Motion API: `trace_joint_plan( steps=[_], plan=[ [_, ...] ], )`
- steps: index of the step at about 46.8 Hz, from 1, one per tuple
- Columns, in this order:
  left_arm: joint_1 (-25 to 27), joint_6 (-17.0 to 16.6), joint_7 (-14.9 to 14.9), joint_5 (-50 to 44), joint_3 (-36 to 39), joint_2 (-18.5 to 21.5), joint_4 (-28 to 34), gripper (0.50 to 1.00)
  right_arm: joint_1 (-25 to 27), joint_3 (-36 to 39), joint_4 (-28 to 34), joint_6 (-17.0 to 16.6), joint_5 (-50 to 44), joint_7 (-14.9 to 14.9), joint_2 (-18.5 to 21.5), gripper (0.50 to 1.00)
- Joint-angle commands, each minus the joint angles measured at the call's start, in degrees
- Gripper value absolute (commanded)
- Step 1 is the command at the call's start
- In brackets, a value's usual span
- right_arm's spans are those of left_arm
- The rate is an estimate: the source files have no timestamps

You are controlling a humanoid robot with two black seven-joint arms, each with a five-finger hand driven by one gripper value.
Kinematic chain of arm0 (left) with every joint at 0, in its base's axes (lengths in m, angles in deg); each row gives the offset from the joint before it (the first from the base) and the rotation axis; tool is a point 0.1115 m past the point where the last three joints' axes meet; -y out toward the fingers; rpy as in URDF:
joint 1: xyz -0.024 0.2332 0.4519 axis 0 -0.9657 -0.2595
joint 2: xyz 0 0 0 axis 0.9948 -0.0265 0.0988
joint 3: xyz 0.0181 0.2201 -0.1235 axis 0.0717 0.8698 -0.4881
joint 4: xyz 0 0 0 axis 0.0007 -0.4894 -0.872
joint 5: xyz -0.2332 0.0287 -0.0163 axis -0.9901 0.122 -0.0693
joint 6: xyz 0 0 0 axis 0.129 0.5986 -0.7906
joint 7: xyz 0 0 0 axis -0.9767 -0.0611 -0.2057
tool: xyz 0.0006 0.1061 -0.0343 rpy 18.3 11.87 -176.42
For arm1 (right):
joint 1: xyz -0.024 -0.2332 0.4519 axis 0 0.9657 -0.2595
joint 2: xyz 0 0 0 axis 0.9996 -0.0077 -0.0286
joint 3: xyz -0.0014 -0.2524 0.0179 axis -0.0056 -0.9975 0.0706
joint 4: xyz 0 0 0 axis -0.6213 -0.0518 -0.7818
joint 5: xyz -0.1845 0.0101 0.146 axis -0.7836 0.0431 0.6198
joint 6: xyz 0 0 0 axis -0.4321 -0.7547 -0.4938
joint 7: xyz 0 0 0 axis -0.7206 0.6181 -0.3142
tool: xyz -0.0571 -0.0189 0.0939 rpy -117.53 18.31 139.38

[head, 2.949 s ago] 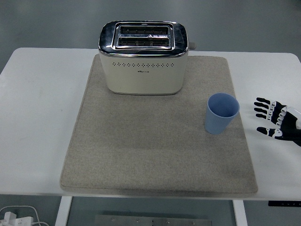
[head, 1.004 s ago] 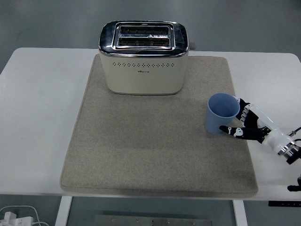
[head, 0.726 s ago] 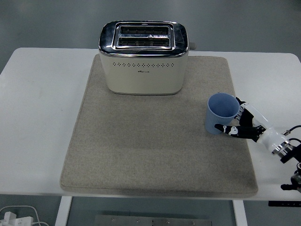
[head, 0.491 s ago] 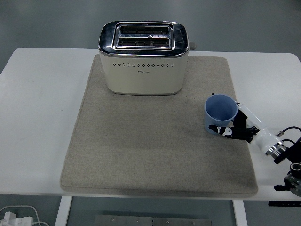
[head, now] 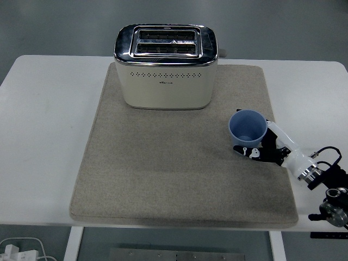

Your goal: Put the water cup in front of the bread machine

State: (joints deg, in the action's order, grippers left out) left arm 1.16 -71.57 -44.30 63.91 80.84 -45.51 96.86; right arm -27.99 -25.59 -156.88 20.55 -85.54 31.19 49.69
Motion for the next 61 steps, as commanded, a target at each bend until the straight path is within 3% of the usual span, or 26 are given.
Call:
trace_joint_plan(
  steps=[1,16,23,30,37,61],
  plan=[
    [0.0,0.0,0.0,0.0,0.0,0.0,0.0,1.000,0.0,-0.1,0.3,0.0,0.0,0.0,0.5,0.928],
    [0.0,0.0,0.0,0.0,0.0,0.0,0.0,1.000,0.1,-0.1,0.4,0.0,0.1,0.0,0.6,0.911],
    [0.0,0.0,0.0,0.0,0.0,0.0,0.0,1.000,0.1,-0.1,0.4,-0.1,0.0,0.0,0.6,0.760],
    [0.0,0.0,0.0,0.0,0.0,0.0,0.0,1.000,0.0,-0.1,0.5,-0.1,0.0,0.0,0.6,0.674],
    [0.0,0.0,0.0,0.0,0.0,0.0,0.0,1.000,-1.1,-0.1,0.6,-0.2,0.0,0.0,0.7,0.500],
    [0.0,0.0,0.0,0.0,0.0,0.0,0.0,1.000,-2.2,0.1,0.5,-0.5,0.2,0.0,1.7,0.500]
  ],
)
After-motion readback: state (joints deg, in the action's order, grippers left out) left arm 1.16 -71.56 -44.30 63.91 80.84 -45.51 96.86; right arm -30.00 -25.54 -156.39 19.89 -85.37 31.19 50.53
